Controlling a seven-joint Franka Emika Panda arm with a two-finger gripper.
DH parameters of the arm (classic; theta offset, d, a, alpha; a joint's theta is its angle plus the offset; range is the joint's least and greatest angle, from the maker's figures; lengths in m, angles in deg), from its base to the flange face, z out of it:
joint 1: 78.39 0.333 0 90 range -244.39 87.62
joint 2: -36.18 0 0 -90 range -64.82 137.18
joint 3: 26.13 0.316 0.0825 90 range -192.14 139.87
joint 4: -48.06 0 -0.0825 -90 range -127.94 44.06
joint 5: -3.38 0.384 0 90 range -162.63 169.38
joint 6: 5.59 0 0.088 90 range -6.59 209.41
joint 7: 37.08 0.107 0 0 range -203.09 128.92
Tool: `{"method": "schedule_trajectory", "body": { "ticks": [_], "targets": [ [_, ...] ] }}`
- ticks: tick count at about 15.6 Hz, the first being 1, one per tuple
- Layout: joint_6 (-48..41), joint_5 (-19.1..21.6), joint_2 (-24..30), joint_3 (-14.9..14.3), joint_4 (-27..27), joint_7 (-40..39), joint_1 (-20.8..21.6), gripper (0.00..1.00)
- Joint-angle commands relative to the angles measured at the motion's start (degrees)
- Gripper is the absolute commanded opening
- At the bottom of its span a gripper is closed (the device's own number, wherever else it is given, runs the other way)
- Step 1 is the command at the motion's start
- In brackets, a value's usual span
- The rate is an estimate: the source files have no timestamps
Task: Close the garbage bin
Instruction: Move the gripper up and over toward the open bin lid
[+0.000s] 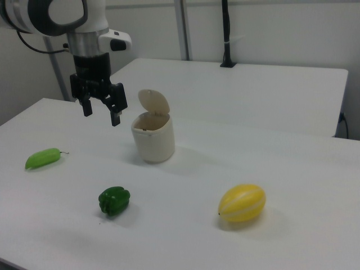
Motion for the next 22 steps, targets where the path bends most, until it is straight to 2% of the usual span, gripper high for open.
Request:
{"method": "schedule_trajectory", "body": {
  "ticks": [1,14,16,18,20,22],
  "targets": [
    [-1.8,-1.5,0.3,-0.1,0.7,0.3,0.2,1.0],
    [-3.6,-1.5,0.2,0.0,0.6,0.2,0.3,0.99],
    [-3.7,-1.5,0.3,0.0,0.6,0.0,0.3,0.79],
    [-3.7,-1.2,0.3,0.0,0.6,-1.1,0.2,0.46],
    [-3.6,-0.8,0.3,0.0,0.6,-1.7,0.2,0.27],
    [-3.2,-0.7,0.2,0.0,0.6,-1.7,0.2,0.15]
  ]
}}
